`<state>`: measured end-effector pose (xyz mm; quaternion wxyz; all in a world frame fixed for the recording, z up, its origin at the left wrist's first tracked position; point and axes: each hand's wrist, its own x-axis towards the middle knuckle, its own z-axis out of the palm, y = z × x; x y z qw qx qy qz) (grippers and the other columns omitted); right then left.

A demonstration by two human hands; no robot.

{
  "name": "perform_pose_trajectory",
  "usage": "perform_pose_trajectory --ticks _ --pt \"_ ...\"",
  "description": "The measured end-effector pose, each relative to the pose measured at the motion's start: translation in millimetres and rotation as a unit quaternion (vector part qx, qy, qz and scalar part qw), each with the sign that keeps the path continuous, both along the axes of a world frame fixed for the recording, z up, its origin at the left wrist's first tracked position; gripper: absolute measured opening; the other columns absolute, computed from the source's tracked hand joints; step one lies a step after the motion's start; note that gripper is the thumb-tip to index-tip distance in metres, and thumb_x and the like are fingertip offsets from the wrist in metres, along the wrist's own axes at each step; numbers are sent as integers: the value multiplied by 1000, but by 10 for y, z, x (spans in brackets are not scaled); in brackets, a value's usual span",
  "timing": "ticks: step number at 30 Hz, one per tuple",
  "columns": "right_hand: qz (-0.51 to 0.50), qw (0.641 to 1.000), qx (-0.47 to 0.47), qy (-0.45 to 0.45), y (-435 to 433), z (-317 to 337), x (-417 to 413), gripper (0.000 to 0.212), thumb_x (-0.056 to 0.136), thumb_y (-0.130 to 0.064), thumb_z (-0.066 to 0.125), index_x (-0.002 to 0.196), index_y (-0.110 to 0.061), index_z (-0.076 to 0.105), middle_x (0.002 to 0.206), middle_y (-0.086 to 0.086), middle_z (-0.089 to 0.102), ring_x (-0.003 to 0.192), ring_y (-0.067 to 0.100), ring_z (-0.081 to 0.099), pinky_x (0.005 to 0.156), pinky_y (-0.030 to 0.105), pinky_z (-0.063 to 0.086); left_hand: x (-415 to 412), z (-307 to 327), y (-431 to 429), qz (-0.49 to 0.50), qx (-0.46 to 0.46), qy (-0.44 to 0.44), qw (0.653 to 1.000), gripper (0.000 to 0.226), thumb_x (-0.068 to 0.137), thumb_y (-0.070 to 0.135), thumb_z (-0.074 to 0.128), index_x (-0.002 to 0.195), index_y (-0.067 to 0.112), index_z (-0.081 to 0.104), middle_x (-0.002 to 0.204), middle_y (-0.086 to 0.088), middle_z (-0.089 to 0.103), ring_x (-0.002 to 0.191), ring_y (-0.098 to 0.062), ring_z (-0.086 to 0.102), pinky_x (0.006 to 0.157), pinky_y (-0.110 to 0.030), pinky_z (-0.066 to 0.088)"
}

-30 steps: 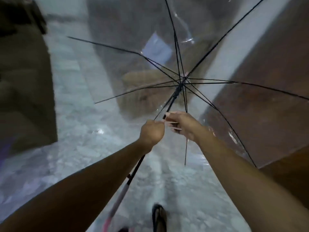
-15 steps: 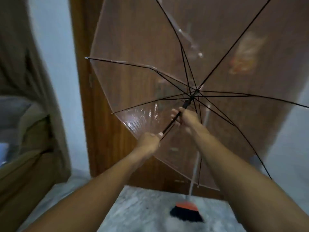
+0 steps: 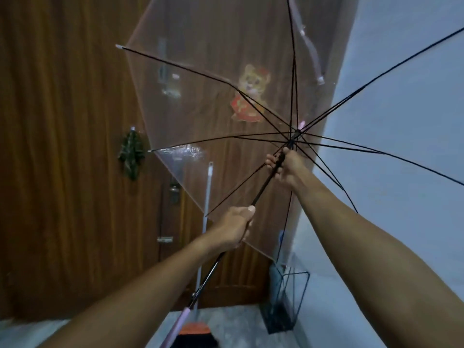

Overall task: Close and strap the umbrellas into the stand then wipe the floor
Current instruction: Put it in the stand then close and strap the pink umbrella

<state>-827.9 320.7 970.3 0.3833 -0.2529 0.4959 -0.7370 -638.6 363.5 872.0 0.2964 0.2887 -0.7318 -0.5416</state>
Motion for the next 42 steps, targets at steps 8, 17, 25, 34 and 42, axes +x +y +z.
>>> perform_pose_trajectory --ticks 8,17,25,34,42 --pt "6 1000 13 11 25 238 -511 41 109 -36 36 81 -10 51 71 6 56 64 20 60 48 25 52 -289 83 -81 5 -6 -7 1000 50 108 33 31 62 16 42 37 9 40 31 -2 35 45 -26 27" --pt "6 998 -53 -20 140 463 -453 47 110 -37 25 71 -15 39 63 5 50 64 24 66 58 34 55 -526 417 -214 -14 -3 13 1000 49 106 37 36 59 21 35 47 6 32 37 -12 30 48 -24 25" --pt "74 981 -109 -142 89 268 -257 46 109 -38 31 69 -16 35 49 -3 25 32 8 21 27 16 18 -675 612 -240 2 9 38 999 49 106 30 39 59 21 32 50 2 28 33 -10 25 40 -20 20" --pt "-25 990 -115 -76 174 528 -698 47 109 -38 30 65 -21 28 42 -8 19 28 5 13 27 15 9 -834 496 29 -118 -1 27 993 49 107 38 35 66 14 47 47 -1 38 38 -14 36 42 -22 31" --pt "19 984 -143 -103 162 528 -678 46 110 -34 33 68 -15 38 45 -3 33 30 8 31 29 16 33 -1027 606 -47 -115 160 111 974 54 107 37 34 56 21 27 43 4 19 30 -10 18 39 -12 18"
